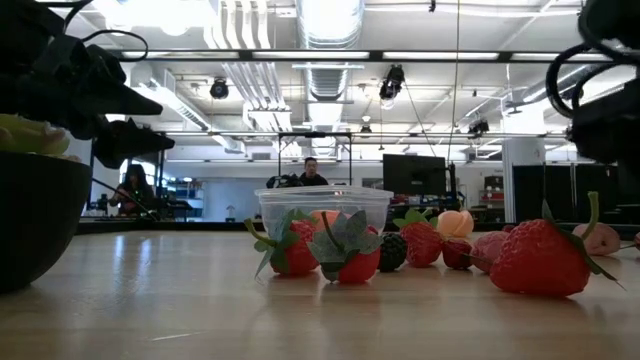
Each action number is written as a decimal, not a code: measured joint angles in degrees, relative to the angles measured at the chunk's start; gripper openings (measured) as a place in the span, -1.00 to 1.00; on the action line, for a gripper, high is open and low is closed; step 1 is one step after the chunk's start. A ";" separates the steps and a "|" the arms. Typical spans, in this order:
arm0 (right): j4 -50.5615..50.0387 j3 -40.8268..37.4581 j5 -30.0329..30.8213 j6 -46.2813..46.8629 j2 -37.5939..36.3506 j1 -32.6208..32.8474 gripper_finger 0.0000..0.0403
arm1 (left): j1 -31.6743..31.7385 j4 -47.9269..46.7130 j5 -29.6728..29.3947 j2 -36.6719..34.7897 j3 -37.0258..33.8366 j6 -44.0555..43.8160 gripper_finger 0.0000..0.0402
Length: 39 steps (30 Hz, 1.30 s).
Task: Pick and placing Produce into tupperware
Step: Put the red cherry into the transparent bin
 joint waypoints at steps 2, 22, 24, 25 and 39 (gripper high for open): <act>0.15 -0.37 0.74 -1.91 0.95 -0.65 0.18 | 0.00 -0.01 0.02 -0.05 0.00 0.00 0.69; 0.10 3.12 -0.26 -24.17 10.15 -7.19 0.06 | 0.00 0.40 0.22 -0.01 0.00 0.00 0.69; 0.17 3.20 1.68 -24.38 10.15 -7.26 0.02 | 0.00 0.43 0.22 -0.01 0.00 0.00 0.69; 0.05 3.18 1.83 -24.56 10.15 -7.35 0.00 | 0.00 0.41 0.20 -0.01 0.00 0.00 0.69; -0.71 3.03 0.75 -24.91 10.12 -7.29 -0.34 | 0.00 0.41 0.22 -0.03 0.00 0.00 0.69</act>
